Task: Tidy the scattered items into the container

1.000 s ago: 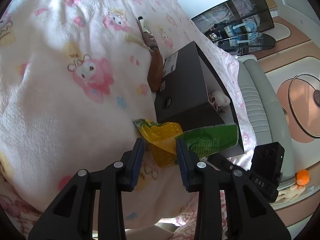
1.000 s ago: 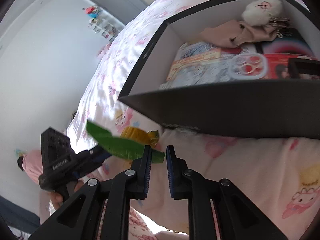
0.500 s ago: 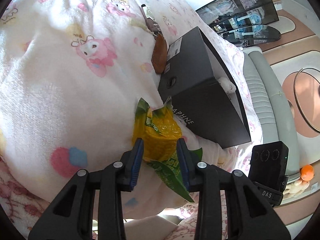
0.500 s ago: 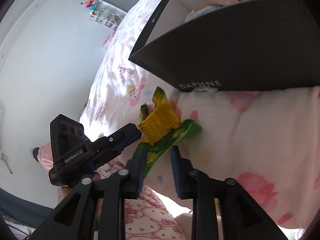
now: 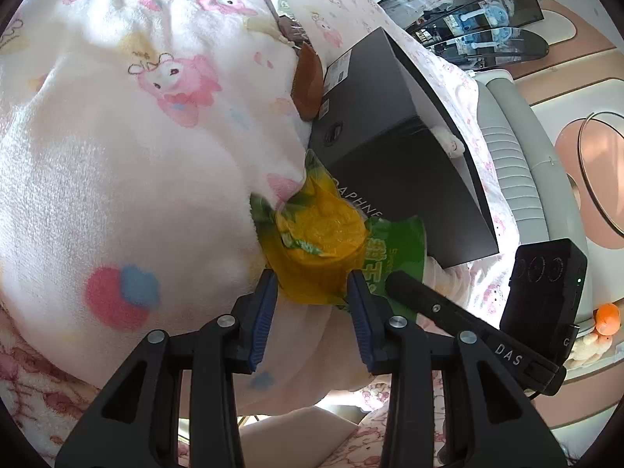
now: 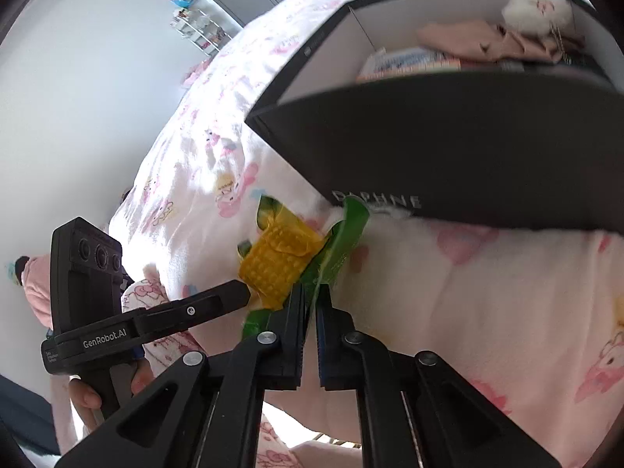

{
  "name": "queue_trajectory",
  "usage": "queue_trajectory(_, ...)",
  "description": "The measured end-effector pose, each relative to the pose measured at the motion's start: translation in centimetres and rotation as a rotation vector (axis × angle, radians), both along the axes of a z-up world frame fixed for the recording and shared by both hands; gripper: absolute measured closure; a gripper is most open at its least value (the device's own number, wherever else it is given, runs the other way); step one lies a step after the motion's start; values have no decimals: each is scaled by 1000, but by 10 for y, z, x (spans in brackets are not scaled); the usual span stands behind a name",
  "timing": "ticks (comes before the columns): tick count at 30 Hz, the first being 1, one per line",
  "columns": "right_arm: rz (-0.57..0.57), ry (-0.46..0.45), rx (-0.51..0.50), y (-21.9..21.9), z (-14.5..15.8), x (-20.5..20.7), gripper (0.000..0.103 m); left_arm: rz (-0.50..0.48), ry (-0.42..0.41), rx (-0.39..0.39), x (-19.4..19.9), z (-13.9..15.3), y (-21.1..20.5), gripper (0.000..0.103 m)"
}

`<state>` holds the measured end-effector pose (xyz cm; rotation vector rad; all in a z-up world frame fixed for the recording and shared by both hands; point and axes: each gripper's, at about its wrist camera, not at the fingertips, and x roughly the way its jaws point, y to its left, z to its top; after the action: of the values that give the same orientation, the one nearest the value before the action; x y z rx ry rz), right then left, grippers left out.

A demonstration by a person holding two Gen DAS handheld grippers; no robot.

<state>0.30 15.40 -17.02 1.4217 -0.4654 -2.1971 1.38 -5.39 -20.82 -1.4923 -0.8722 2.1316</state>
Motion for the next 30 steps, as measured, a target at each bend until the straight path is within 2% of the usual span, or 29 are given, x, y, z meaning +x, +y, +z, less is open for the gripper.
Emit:
queue_trajectory(3, -3, 63, 21, 17, 19, 4, 101, 23, 16, 6, -4, 6, -3, 66)
queue_trajectory(5, -19, 68, 43, 37, 23, 3, 101, -14, 14, -7, -12, 8, 5, 66)
queue_trajectory(8, -93, 37, 50, 73, 21, 4, 100, -51, 33, -126, -25, 12, 22, 64)
queue_trajectory(11, -67, 14, -54, 85, 22, 6, 99, 1, 44, -198, -36, 15, 20, 64)
queue_trajectory(14, 5, -1, -107, 61, 25, 12, 99, 50, 42, -186, -39, 15, 6, 63)
queue_trajectory(17, 63, -24, -71, 28, 16, 3, 93, 59, 19, -163, -40, 4, 0, 63)
queue_trajectory(19, 77, -56, -41, 14, 1, -5, 84, 52, 0, -142, -38, -2, 0, 63)
queue_trajectory(21, 75, -109, -51, 5, -18, -14, 84, 41, 1, -151, -36, -4, 3, 63)
queue_trajectory(23, 49, -126, -55, 4, -30, -18, 84, 33, -7, -135, -33, -5, 6, 63)
queue_trajectory(25, 15, -89, -42, 6, -29, -16, 99, 16, -43, -62, -31, -9, 10, 62)
queue_trajectory(28, -1, 19, 21, 4, -8, -11, 100, -28, -73, -11, -25, -13, 23, 62)
queue_trajectory(30, -12, 70, -4, 8, 8, -7, 100, -49, -65, -5, -19, -9, 31, 57)
